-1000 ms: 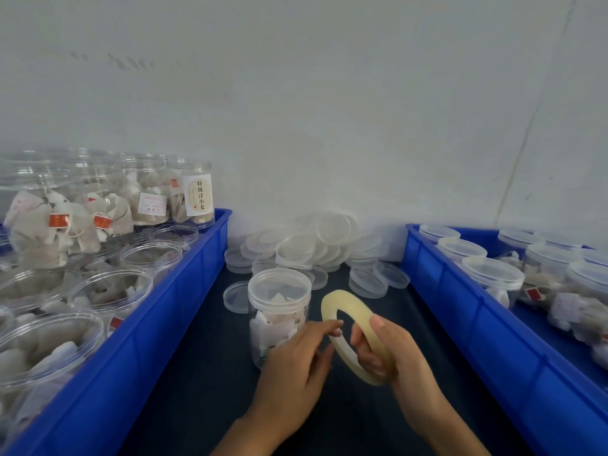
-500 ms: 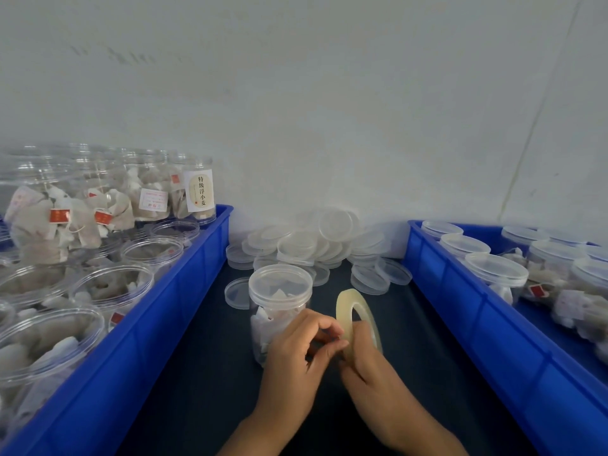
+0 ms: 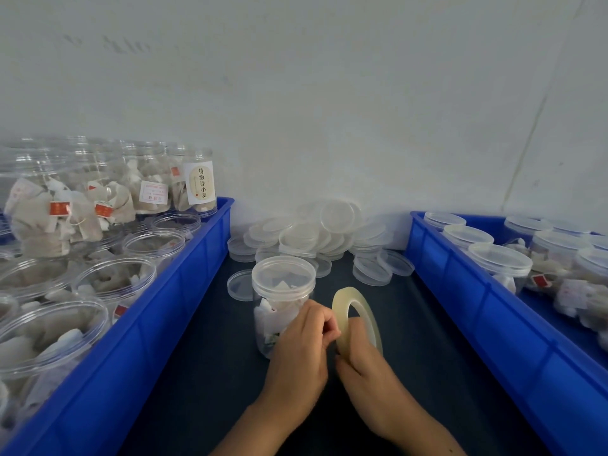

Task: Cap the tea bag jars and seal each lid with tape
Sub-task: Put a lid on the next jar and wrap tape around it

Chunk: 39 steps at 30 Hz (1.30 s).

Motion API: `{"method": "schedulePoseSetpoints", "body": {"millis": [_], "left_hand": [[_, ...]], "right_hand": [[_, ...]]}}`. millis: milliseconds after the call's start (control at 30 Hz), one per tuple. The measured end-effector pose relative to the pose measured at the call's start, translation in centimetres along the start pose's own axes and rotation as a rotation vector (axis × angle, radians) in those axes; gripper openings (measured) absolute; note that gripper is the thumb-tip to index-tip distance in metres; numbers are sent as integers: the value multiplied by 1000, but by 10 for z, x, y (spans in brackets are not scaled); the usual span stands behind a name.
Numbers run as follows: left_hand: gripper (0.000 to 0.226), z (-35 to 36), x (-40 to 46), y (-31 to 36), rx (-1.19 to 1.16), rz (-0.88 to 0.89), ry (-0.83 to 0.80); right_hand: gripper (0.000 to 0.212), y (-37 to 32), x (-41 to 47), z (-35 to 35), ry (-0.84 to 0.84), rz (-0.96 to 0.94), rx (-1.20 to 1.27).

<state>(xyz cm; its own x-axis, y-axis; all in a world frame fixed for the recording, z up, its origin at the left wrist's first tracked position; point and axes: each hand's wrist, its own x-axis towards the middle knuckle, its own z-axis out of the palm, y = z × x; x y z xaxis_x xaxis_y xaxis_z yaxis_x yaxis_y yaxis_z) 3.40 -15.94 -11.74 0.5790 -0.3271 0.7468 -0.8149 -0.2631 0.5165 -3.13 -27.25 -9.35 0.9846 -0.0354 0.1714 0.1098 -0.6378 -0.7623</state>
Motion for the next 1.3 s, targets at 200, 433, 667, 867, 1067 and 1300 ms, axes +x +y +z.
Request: {"method": "schedulePoseSetpoints", "body": {"millis": [200,433,667,867,1067,1300], "left_hand": [[16,-5,1,4,32,48,-19],[13,-7,4,6,6,27,30],[19,-12,2,0,-104,-46,94],[24,-11,2,0,-101,-32,111],[18,-22,4,-3,181,180,98],[78,-45,15,-22,8,-113,396]], "right_hand": [[7,1,1,-1,42,1,-3],[43,14,6,-8,100,56,57],[47,11,3,-15,65,-151,19],[14,14,4,-17,61,-162,14],[17,14,6,-17,126,-91,74],[18,18,7,-16,269,-35,104]]}}
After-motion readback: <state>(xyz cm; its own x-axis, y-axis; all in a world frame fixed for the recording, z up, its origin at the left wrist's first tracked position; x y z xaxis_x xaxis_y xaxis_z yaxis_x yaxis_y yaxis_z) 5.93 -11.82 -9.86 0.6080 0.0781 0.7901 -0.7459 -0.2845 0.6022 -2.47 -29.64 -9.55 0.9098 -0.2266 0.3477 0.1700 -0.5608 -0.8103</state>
